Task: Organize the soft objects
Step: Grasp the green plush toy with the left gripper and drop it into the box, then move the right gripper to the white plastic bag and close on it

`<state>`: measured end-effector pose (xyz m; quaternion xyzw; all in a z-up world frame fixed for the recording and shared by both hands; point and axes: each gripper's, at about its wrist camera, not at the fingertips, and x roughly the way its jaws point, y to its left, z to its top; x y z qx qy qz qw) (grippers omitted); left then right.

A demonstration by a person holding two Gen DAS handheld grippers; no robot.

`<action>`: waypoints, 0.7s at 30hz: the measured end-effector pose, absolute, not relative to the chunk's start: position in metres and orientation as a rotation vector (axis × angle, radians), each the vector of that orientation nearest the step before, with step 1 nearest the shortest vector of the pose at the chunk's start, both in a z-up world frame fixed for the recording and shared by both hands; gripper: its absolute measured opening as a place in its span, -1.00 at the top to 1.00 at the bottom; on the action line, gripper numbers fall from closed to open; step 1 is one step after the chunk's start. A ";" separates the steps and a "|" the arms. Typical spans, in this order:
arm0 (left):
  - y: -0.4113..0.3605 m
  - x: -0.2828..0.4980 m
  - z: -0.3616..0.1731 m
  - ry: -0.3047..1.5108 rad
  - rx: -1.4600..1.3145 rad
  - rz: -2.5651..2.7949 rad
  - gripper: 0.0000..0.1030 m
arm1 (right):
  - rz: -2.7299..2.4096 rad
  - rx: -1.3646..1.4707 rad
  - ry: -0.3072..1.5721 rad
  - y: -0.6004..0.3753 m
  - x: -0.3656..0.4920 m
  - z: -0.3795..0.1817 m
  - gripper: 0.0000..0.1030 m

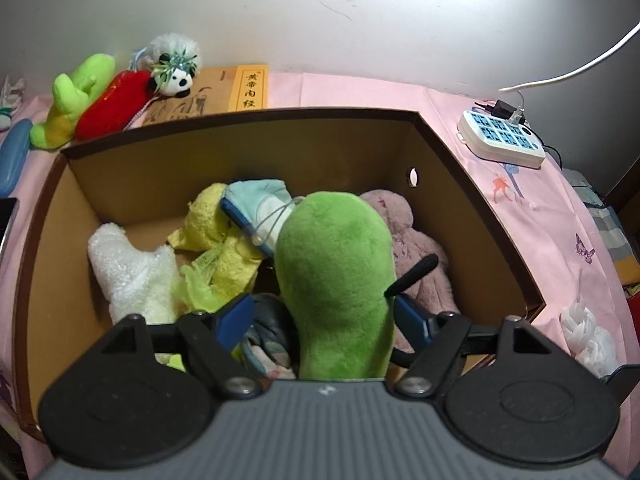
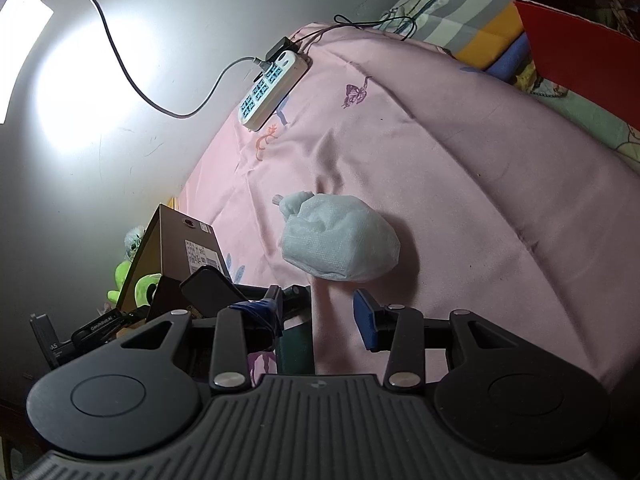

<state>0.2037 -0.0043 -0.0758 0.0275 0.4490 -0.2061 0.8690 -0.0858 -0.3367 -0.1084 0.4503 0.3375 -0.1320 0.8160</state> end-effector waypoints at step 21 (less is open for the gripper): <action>-0.007 0.067 -0.035 0.856 0.034 -0.258 -0.52 | -0.003 -0.146 0.840 -0.279 -0.035 -0.121 0.56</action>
